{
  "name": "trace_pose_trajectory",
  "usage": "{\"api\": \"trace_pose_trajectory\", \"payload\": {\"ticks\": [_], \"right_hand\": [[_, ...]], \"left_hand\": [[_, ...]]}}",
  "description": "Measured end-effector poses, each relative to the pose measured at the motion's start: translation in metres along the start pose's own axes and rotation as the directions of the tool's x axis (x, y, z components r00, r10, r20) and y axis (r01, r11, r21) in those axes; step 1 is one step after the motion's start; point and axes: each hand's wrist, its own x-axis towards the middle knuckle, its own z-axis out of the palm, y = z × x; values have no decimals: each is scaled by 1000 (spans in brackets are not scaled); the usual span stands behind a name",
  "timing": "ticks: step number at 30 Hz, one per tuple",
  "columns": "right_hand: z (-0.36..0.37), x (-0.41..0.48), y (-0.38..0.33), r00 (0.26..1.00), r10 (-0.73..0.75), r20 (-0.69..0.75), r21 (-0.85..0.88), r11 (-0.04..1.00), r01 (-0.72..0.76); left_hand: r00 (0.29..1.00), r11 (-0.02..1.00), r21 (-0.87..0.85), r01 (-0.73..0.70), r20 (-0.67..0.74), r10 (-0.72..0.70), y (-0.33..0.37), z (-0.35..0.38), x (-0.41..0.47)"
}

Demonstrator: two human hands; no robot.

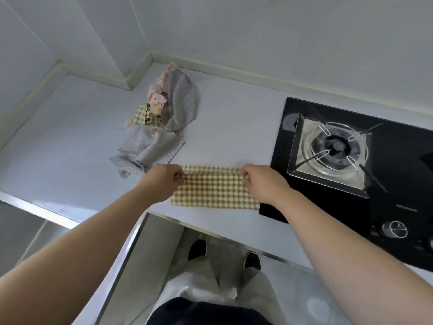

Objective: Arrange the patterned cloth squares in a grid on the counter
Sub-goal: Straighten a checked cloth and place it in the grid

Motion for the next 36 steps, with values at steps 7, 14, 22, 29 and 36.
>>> {"api": "trace_pose_trajectory", "payload": {"ticks": [7,14,22,29,36], "right_hand": [[36,33,19,962,-39,-269,-108,994,10],[65,49,39,841,-122,-527,-144,988,54],[63,38,37,820,-67,-569,170,966,196],[65,22,41,740,-32,-671,285,911,297],[70,20,43,713,32,-701,412,834,368]], "left_hand": [[970,994,8,-110,-220,109,-15,32,45],[849,972,76,-222,-475,231,-28,68,62],[734,953,-42,-299,-649,201,-33,76,58],[690,894,-145,-425,-691,216,-37,74,49],[628,909,-50,-413,-739,245,-23,57,35]]}}
